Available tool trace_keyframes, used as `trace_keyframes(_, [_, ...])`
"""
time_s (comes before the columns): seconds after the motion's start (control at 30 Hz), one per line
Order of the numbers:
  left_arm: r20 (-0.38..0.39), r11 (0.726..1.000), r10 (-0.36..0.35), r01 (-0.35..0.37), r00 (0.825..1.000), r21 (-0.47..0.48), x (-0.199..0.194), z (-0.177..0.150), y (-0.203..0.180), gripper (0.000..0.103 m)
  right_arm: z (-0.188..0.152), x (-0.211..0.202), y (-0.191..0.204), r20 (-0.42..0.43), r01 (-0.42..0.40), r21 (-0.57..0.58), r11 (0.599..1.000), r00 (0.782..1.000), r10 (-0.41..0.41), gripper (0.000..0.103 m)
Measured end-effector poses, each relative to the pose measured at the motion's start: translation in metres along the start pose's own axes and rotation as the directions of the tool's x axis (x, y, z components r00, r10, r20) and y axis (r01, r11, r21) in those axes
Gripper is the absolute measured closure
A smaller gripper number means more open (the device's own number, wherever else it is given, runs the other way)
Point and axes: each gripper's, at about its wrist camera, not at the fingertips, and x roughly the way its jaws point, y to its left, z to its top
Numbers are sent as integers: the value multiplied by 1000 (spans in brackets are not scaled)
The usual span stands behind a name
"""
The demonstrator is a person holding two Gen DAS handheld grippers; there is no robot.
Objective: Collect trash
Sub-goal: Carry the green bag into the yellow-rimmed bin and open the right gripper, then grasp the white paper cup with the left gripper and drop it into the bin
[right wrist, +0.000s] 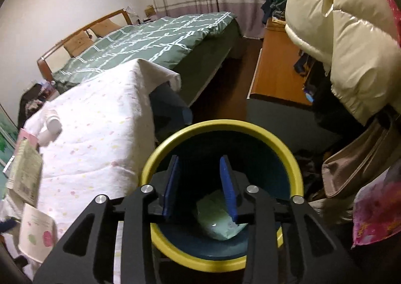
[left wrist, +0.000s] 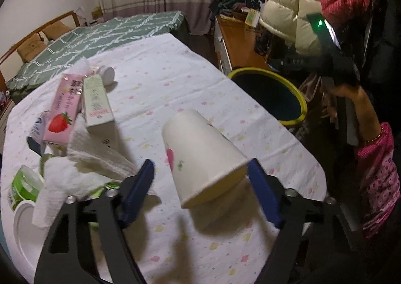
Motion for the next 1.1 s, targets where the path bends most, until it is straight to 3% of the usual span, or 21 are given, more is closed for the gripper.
trace_keyframes(0.3, [-57,996,40,-34,998,88,24,-7,-5,48,-6,-8,2,11,-13,7,1000,1000,13,70])
trace_keyframes(0.47, [-46,998,3,0,999,68,26,-1,-4,76,-8,-12,4,22,-29,7,1000,999,29,70])
trace_keyframes(0.53, [-42,998,-18,20,999,61,25,1,-4,96,-10,-17,5,30,-35,7,999,999,35,70])
trace_keyframes(0.73, [-20,998,-3,4,1000,67,26,7,-10,99,-19,-33,4,60,-49,13,999,997,48,70])
trace_keyframes(0.87, [2,997,-24,23,1000,78,23,19,-18,99,-25,-54,0,104,-16,10,1000,994,14,70])
trace_keyframes(1.1, [28,987,-101,97,994,128,37,71,-54,99,-38,-93,-17,175,54,39,998,983,-60,70])
